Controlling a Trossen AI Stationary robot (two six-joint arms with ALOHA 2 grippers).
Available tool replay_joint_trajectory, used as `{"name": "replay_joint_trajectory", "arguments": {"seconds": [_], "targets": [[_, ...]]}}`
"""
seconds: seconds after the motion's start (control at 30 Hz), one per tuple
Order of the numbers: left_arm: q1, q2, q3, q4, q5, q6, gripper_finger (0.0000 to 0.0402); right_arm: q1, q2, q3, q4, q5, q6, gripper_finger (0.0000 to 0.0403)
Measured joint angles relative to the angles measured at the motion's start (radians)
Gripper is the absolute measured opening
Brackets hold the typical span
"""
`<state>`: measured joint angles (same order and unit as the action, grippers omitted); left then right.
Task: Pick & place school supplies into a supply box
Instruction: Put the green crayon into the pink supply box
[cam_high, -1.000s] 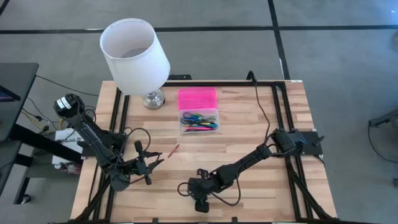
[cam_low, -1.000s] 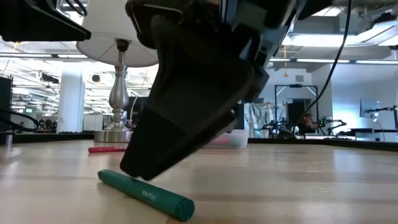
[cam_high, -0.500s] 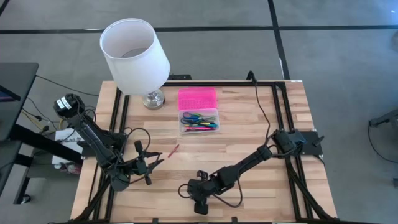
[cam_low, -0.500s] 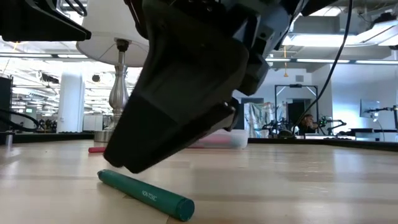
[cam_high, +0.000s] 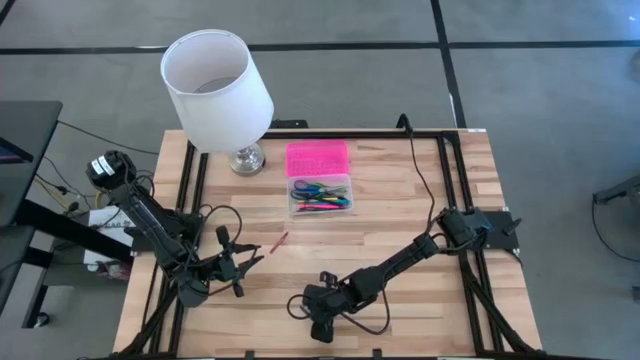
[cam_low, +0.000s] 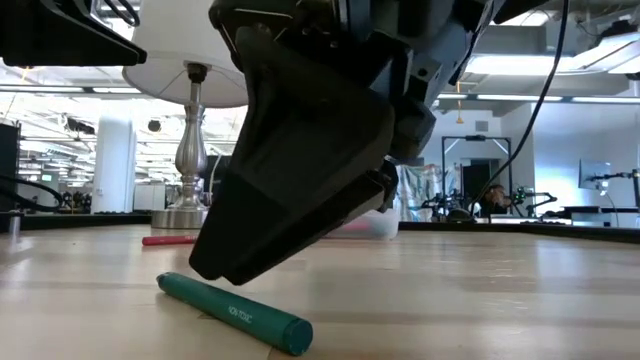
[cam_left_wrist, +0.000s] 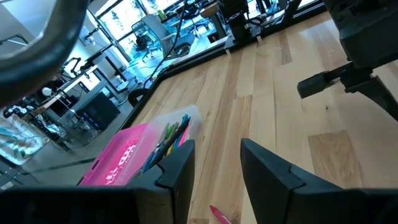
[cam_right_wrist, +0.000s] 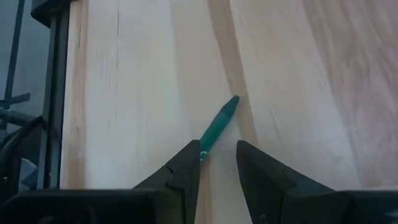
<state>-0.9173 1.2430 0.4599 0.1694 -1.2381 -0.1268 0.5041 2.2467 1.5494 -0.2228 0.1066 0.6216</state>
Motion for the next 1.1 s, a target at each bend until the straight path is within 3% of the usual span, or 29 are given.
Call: {"name": "replay_joint_trajectory", "arguments": {"seconds": [0.4,0.77,1.1], "targets": [[0.0,0.0,0.0,-0.001,0.0,-0.001,0.0124,0.007,0.016,0.002,0.061,-0.034,-0.013,0.0099],[0.0,0.0,0.0,-0.009,0.002,-0.013,0.0124,-0.022,0.064,0.035,0.078,-0.116,0.001,0.0153],[0.0,0.0,0.0,-0.075,0.002,-0.076,0.0124,-0.005,0.069,0.074,-0.001,-0.093,-0.217,0.013]]}}
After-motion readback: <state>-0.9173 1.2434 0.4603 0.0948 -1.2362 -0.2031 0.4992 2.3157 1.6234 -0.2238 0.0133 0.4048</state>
